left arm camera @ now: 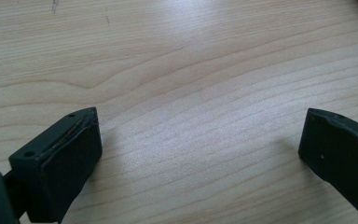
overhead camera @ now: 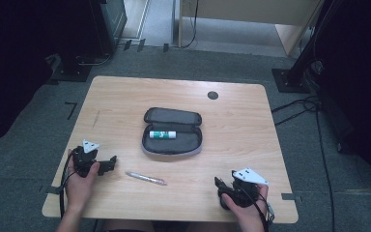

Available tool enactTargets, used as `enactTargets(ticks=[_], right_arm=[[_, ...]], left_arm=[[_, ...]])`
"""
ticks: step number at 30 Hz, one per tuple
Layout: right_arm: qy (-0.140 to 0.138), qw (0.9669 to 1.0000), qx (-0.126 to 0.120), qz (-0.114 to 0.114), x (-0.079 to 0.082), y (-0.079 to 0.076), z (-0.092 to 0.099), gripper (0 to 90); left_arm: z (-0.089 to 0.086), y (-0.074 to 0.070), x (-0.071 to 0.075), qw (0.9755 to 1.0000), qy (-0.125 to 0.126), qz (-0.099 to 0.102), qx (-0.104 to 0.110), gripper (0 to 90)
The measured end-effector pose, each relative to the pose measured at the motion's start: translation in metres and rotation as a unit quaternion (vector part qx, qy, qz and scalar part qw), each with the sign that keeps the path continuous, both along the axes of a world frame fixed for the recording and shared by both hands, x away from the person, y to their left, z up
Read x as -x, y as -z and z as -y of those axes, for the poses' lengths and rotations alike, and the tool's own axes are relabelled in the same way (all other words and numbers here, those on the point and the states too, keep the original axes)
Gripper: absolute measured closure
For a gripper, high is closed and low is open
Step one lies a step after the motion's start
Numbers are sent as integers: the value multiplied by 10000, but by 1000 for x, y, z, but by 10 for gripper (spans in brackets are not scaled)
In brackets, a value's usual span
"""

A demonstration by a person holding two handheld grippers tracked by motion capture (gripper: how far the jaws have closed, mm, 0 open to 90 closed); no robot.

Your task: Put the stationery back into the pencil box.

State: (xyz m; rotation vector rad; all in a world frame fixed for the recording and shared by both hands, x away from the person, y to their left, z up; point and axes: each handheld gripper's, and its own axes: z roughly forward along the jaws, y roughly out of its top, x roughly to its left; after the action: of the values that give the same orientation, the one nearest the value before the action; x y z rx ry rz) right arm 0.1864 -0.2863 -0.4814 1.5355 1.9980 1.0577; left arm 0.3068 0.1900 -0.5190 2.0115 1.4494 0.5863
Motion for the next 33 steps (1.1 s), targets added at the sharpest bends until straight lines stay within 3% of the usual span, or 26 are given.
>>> enactTargets(ticks=[18, 22, 23, 33], right_arm=[[24, 9994, 143, -315, 43, 37, 5, 339], [-5, 9995, 182, -255, 43, 37, 5, 407], [-17, 9993, 294, -218, 42, 37, 3, 423], [-86, 9995, 277, -106, 30, 38, 1, 440]], left_arm=[[0, 0, 0, 10000, -12, 5, 10, 0], [0, 0, 0, 10000, -10, 4, 11, 0], [0, 0, 1, 10000, -10, 4, 10, 0], [0, 0, 0, 10000, -9, 3, 8, 0]])
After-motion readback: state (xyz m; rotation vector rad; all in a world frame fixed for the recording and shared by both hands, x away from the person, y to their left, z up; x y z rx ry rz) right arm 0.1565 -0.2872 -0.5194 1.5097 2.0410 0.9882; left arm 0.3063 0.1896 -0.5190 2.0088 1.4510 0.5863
